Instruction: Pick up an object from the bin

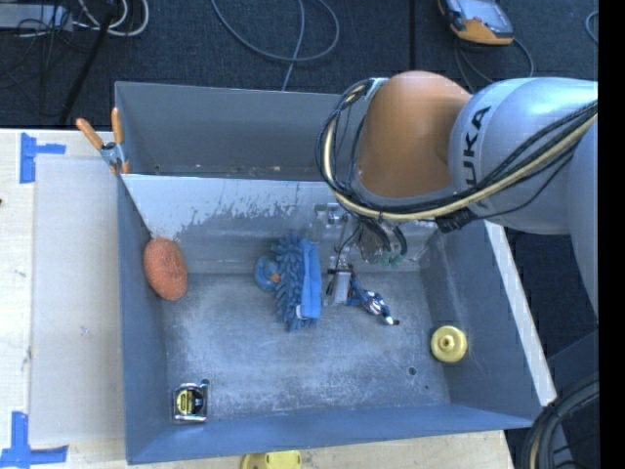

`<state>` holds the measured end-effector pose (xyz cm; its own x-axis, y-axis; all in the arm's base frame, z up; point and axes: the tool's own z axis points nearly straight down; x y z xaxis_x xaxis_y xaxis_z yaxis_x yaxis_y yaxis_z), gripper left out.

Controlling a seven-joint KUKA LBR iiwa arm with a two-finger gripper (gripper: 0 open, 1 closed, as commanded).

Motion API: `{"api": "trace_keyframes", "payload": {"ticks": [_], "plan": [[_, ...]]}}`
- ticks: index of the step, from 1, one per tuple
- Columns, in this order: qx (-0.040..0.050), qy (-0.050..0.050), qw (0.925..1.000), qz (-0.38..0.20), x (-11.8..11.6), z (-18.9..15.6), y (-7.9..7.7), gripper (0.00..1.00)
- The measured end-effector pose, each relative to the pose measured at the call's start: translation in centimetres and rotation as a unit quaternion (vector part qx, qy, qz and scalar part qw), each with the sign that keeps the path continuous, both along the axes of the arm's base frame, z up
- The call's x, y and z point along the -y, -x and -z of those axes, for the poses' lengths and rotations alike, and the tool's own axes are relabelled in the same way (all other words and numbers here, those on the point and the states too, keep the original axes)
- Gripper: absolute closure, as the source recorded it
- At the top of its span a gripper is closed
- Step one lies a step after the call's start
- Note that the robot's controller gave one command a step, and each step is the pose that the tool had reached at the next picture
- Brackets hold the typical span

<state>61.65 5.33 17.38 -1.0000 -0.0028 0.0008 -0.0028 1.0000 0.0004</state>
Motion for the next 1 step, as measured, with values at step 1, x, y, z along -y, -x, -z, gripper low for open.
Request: {"api": "trace_keyframes", "payload": {"ticks": [1], "plan": [[0.0065,0.000,1.0000,-0.005,-0.09,1.62,0.10,0.00]]}}
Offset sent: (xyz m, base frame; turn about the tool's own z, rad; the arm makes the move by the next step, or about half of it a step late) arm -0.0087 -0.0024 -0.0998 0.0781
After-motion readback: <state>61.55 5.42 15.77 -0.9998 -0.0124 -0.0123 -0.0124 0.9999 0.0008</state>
